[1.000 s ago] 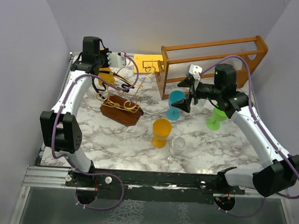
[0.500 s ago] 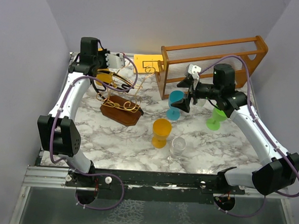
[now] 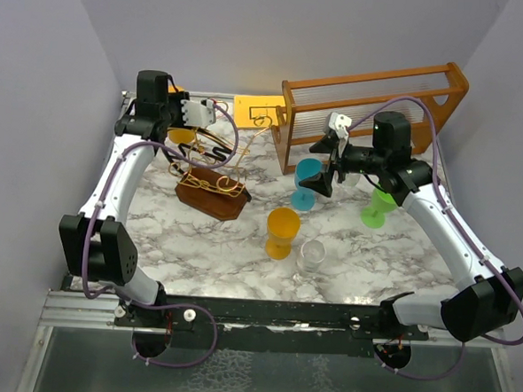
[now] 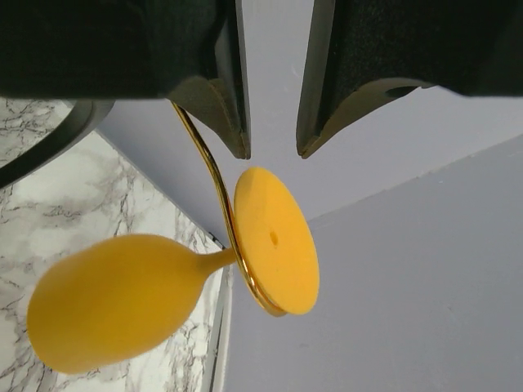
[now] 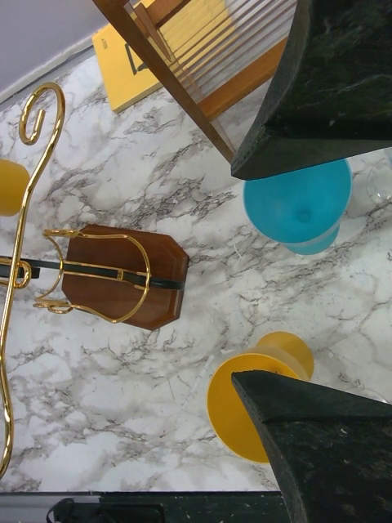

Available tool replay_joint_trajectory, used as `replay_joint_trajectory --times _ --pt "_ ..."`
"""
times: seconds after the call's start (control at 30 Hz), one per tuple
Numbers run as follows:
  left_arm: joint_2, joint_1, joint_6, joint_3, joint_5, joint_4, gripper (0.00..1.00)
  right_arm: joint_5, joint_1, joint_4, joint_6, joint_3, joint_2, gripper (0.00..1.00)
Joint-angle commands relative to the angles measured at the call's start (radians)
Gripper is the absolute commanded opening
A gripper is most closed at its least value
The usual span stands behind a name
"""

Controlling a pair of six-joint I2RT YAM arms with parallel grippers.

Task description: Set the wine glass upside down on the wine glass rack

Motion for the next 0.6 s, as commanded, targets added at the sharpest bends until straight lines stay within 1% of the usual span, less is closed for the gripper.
replay_joint_trajectory --times 0.0,0.13,0.23,0.37,0.47,0.57 --pt "-0.063 0.007 0.020 -0.014 -0.043 -0.018 0.34 0.010 0.001 0.027 0.000 0.000 0.001 0.99" --pt "-0.096 0.007 0.009 -0.022 -0.043 -0.032 0.40 0.041 0.001 -0.009 -0.020 0.031 0.012 0.99" --pt "-0.124 0.007 -0.015 -0.040 -0.034 -0.026 0.46 0.072 0.001 -0.052 -0.049 0.062 0.023 1.00" --pt "-0.160 0.007 -0.084 -0.064 -0.033 0.021 0.56 0.122 0.020 -0.134 -0.116 0.102 0.037 1.00" --pt "-0.171 0.008 -0.172 -0.065 -0.053 0.071 0.62 0.178 0.081 -0.229 -0.178 0.136 0.056 0.97" --pt "-0.175 0.007 -0.313 -0.046 -0.075 0.127 0.67 0.249 0.175 -0.311 -0.223 0.144 0.069 0.95"
